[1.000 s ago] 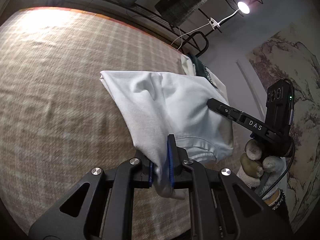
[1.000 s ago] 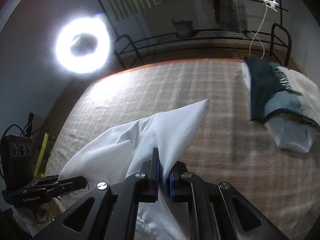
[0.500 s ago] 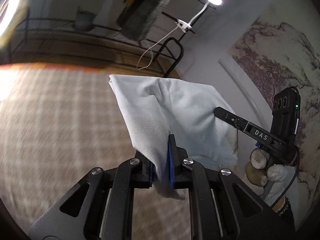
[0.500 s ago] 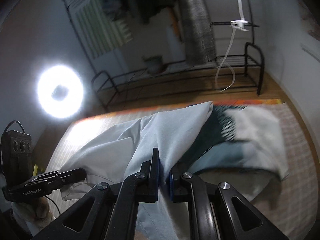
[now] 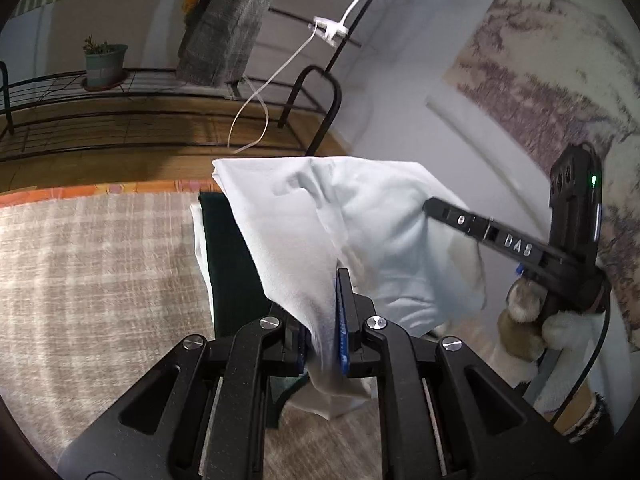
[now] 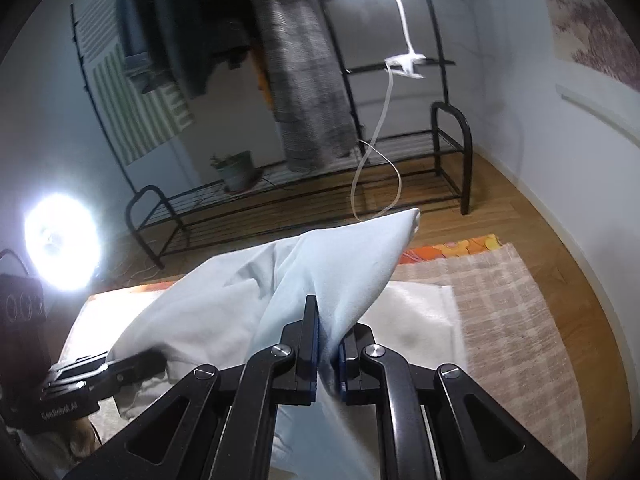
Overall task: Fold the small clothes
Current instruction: 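Lift the bundle with both tools and carry it onto the dark green clothes pile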
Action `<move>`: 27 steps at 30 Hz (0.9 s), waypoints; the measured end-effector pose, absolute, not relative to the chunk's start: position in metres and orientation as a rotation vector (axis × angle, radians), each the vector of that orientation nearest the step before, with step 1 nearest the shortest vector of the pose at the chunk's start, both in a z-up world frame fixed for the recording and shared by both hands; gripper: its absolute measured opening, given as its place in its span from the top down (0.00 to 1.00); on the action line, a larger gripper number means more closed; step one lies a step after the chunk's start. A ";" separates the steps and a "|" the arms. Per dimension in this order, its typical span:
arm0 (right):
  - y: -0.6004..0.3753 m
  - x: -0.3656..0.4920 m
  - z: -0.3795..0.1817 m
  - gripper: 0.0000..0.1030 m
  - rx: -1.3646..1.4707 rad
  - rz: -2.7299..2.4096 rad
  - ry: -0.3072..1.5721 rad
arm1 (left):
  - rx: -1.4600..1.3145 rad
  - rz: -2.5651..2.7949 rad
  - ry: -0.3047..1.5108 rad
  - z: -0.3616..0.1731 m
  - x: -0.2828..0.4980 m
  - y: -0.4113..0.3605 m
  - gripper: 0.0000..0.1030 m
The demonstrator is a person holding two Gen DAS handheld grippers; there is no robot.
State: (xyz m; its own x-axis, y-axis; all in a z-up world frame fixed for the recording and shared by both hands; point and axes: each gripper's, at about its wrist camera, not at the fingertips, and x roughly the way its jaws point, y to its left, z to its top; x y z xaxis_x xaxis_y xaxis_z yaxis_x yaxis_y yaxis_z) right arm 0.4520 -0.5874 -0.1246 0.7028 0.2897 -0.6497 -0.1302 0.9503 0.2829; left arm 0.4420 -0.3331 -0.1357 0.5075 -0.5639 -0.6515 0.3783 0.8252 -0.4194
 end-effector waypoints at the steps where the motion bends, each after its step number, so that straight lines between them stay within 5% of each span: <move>1: -0.593 0.457 -0.132 0.96 0.226 0.233 0.766 | -0.221 -0.568 0.891 -0.145 0.445 -0.337 0.91; 7: -0.608 0.476 -0.175 0.94 0.187 0.180 0.852 | -0.163 -0.520 0.980 -0.177 0.450 -0.346 0.88; 12: -0.616 0.475 -0.185 0.79 0.141 0.096 0.880 | -0.103 -0.488 0.994 -0.192 0.443 -0.348 0.85; 21: -0.604 0.452 -0.167 0.78 0.097 0.112 0.773 | -0.116 -0.490 1.000 -0.201 0.440 -0.348 0.79; 27: -0.581 0.448 -0.211 0.79 -0.052 0.128 0.896 | -0.067 -0.493 0.980 -0.206 0.436 -0.349 0.74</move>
State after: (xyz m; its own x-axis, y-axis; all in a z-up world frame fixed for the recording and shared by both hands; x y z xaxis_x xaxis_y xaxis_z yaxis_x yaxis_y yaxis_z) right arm 0.4478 -0.5815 -0.2106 0.6174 0.0893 -0.7816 -0.1332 0.9911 0.0080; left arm 0.4361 -0.3492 -0.2065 0.4565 -0.4297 -0.7791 0.3702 0.8880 -0.2729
